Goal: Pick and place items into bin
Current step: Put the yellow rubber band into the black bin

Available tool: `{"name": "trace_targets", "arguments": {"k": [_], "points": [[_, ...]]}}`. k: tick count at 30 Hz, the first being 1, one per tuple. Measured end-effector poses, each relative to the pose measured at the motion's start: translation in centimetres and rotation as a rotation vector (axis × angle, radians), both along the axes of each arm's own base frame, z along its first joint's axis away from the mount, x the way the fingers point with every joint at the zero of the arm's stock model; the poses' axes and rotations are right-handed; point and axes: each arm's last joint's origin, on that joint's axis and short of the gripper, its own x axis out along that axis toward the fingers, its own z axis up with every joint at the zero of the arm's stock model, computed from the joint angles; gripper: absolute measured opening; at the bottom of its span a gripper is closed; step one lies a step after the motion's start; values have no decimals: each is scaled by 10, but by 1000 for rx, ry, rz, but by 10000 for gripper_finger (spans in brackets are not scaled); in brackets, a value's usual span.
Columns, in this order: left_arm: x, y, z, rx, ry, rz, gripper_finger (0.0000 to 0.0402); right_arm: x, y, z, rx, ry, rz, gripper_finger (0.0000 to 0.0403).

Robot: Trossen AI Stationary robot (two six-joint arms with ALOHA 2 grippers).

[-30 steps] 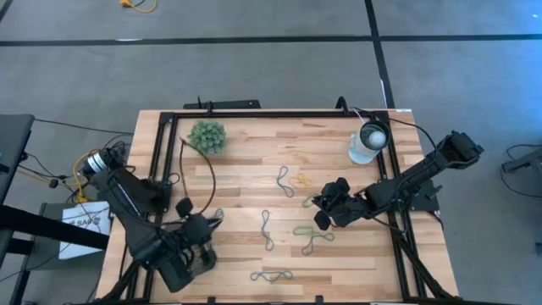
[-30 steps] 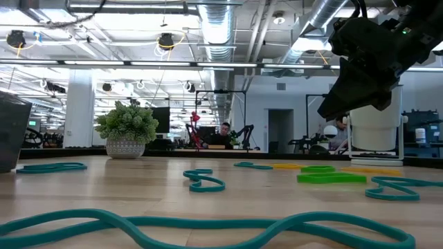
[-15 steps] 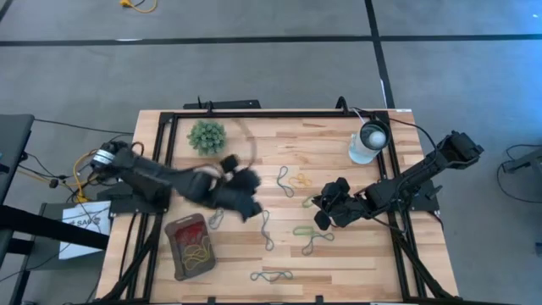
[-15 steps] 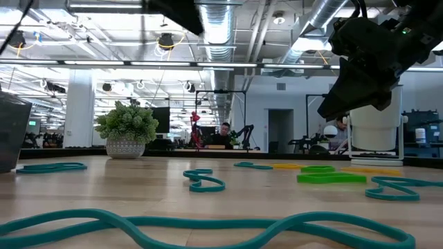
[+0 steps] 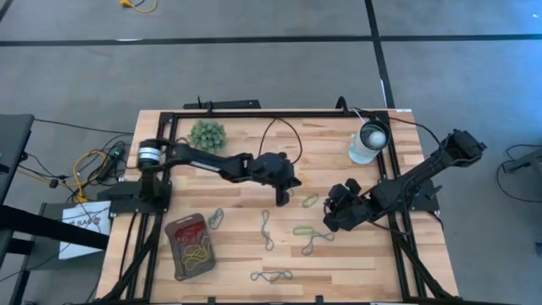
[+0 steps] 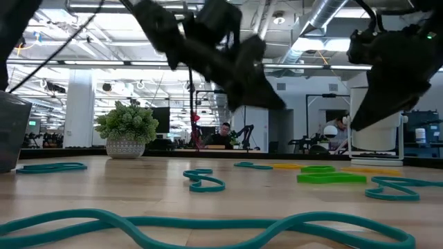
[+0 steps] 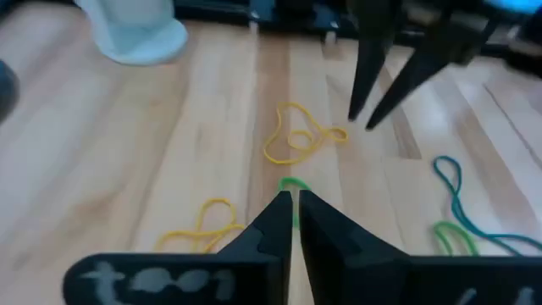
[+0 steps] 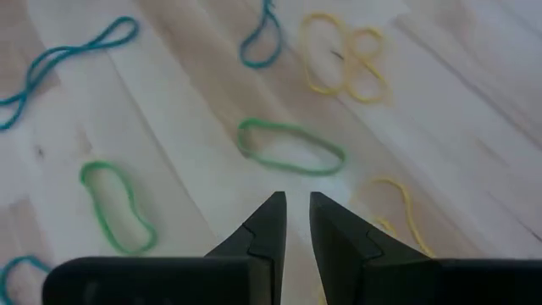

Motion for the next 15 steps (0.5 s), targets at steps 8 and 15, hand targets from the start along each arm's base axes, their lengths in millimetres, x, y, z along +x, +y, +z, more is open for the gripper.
{"name": "trace_targets", "arguments": {"k": [8,15], "points": [[8,21,-43,-26,46,17,79,1,0,-11,78,82,-46,51],[8,23,-43,30,51,60,125,5,-15,-30,63,216,-147,51]]}}
